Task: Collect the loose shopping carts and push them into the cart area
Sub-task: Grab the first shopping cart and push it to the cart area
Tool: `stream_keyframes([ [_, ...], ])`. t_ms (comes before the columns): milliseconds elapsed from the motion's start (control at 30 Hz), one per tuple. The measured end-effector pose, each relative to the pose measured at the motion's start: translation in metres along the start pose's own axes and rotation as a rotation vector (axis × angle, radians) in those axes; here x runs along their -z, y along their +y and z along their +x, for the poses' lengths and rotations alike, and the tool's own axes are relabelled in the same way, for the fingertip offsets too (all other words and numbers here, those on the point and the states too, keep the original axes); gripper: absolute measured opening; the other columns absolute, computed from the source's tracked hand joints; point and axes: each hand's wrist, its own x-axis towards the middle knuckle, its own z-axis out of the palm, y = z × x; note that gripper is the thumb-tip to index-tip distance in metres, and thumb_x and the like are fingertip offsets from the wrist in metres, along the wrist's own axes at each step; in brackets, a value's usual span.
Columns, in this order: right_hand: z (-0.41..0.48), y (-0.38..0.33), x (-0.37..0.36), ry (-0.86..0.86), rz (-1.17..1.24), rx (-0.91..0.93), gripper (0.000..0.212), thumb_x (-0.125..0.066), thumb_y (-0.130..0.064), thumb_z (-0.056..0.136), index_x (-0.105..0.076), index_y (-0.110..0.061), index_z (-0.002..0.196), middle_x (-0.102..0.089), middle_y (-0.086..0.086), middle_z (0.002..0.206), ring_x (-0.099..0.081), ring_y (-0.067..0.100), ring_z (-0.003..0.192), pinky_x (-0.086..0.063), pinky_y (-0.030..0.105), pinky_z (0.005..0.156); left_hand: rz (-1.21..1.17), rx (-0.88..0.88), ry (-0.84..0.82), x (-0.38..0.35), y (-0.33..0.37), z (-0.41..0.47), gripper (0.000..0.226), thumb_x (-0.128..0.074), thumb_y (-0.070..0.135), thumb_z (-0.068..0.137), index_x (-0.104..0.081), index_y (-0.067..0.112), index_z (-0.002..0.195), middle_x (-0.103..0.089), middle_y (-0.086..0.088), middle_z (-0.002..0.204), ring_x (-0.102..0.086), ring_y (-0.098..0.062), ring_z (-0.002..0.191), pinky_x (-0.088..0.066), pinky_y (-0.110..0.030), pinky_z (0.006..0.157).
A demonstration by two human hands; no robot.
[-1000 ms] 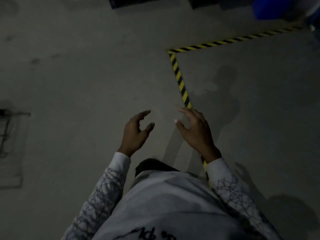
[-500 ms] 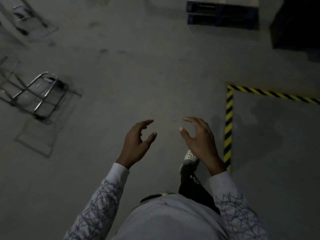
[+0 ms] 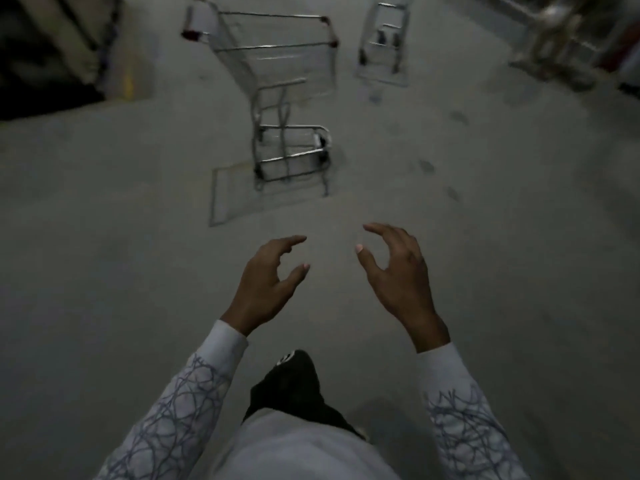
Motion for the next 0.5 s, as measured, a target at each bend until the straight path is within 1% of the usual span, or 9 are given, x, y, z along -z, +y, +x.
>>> stream_keyframes([
  [100, 0.068, 0.015, -0.019, -0.072, 0.053, 0.090, 0.031, -0.066, -0.035, 0.094, -0.063, -0.028, 0.125, -0.063, -0.007, 0.127, -0.054, 0.017, 0.121, -0.048, 0.043, 0.098, -0.031, 0.175, 0.151, 0.004, -0.027, 0.018, 0.046, -0.064, 0.042, 0.089, -0.061, 0.028, 0.133, -0.063, 0.011, 0.127, -0.060, -0.004, 0.112, -0.051, -0.028, 0.090],
  [167, 0.108, 0.030, -0.043, -0.134, 0.095, 0.122, 0.031, -0.066, -0.034, 0.094, -0.063, -0.028, 0.124, -0.064, -0.008, 0.125, -0.055, 0.017, 0.119, -0.048, 0.043, 0.098, -0.074, 0.290, 0.230, 0.001, -0.051, 0.030, 0.040, -0.067, 0.041, 0.089, -0.065, 0.030, 0.128, -0.067, 0.012, 0.121, -0.062, 0.000, 0.110, -0.053, -0.028, 0.088],
  [233, 0.150, 0.044, -0.071, -0.194, 0.128, 0.150, 0.030, -0.065, -0.037, 0.094, -0.063, -0.030, 0.123, -0.064, -0.008, 0.124, -0.055, 0.016, 0.119, -0.048, 0.043, 0.098, -0.109, 0.394, 0.300, -0.004, -0.076, 0.048, 0.030, -0.073, 0.031, 0.092, -0.067, 0.033, 0.121, -0.071, 0.015, 0.112, -0.064, 0.001, 0.106, -0.054, -0.028, 0.086],
  [333, 0.216, 0.060, -0.111, -0.274, 0.161, 0.186, 0.033, -0.061, -0.043, 0.093, -0.062, -0.033, 0.125, -0.063, -0.009, 0.126, -0.055, 0.014, 0.122, -0.048, 0.044, 0.100, -0.134, 0.475, 0.372, -0.010, -0.110, 0.098, 0.030, -0.072, 0.022, 0.092, -0.066, 0.044, 0.112, -0.072, 0.023, 0.103, -0.067, 0.000, 0.101, -0.054, -0.018, 0.080],
  [367, 0.241, 0.063, -0.121, -0.297, 0.170, 0.194, 0.034, -0.060, -0.044, 0.093, -0.062, -0.033, 0.125, -0.063, -0.009, 0.127, -0.054, 0.014, 0.123, -0.047, 0.045, 0.101, -0.141, 0.490, 0.388, -0.010, -0.117, 0.124, 0.031, -0.072, 0.022, 0.092, -0.065, 0.047, 0.110, -0.071, 0.024, 0.102, -0.067, 0.000, 0.100, -0.055, -0.020, 0.081],
  [433, 0.291, 0.064, -0.134, -0.315, 0.168, 0.216, 0.035, -0.060, -0.045, 0.093, -0.063, -0.031, 0.125, -0.062, -0.008, 0.128, -0.054, 0.014, 0.123, -0.047, 0.046, 0.101, -0.143, 0.493, 0.403, -0.004, -0.126, 0.182, 0.030, -0.072, 0.023, 0.092, -0.063, 0.047, 0.108, -0.072, 0.019, 0.104, -0.067, -0.002, 0.100, -0.057, -0.035, 0.087],
  [500, 0.347, 0.059, -0.138, -0.304, 0.154, 0.237, 0.035, -0.061, -0.044, 0.093, -0.063, -0.030, 0.124, -0.063, -0.007, 0.127, -0.056, 0.016, 0.121, -0.047, 0.046, 0.099, -0.124, 0.446, 0.409, 0.010, -0.124, 0.256, 0.025, -0.072, 0.028, 0.093, -0.064, 0.041, 0.112, -0.071, 0.011, 0.110, -0.067, -0.012, 0.103, -0.057, -0.044, 0.090],
])
